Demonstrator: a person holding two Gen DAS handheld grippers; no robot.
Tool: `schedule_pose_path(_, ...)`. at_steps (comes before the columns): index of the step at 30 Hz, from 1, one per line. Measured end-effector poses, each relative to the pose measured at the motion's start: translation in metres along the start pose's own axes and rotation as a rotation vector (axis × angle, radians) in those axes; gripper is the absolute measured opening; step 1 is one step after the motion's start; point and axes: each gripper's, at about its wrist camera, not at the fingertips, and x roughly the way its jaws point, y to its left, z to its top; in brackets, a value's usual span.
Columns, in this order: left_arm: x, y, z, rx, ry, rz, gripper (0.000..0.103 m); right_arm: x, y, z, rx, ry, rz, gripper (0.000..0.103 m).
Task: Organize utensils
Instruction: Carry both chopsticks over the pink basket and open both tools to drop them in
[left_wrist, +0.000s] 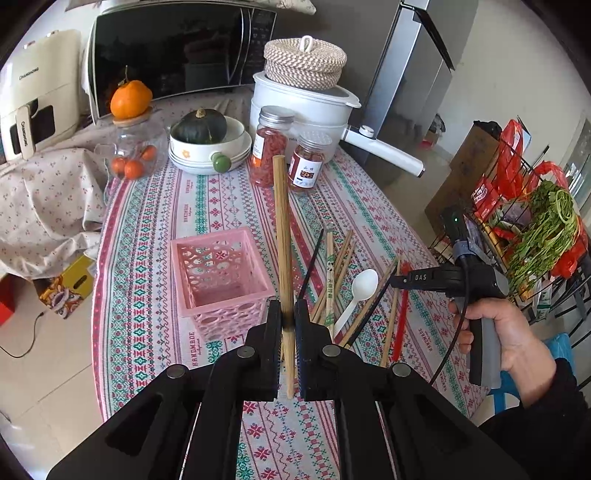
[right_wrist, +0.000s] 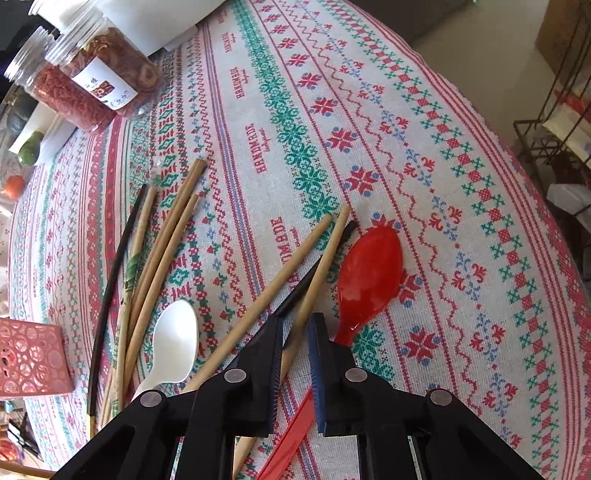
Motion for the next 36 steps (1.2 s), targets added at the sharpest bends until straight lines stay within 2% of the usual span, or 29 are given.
schedule_pose_path(3,-0.01,0.0,0.0,0.007,-0.033,0.017,0.006,-0.001,0.003,-0.002,-0.019,-0.021,-0.017,0.01)
schedule_pose_path(7,-0.035,0.0,0.002,0.009,-0.113,0.019,0.006,-0.012,-0.004,-0.007,0.037,-0.043,0.042,0.005)
schedule_pose_path(16,-0.09,0.015,0.014,-0.037,-0.352,0.036,0.006,-0.099,0.017,-0.03,-0.033,-0.26,0.168,0.005)
schedule_pose_path(22,-0.099,0.027,0.024,-0.068,-0.461,0.076,0.006,-0.151,0.045,-0.045,-0.114,-0.419,0.245,0.005)
schedule_pose_path(27,-0.08,0.033,0.035,-0.071,-0.457,0.11,0.006,-0.179,0.069,-0.048,-0.142,-0.521,0.34,0.005)
schedule_pose_path(32,-0.042,0.046,0.043,-0.098,-0.372,0.139,0.006,-0.191,0.098,-0.046,-0.148,-0.582,0.446,0.005)
schedule_pose_path(36,-0.012,0.058,0.047,-0.136,-0.287,0.131,0.006,-0.187,0.123,-0.043,-0.155,-0.583,0.507,0.005)
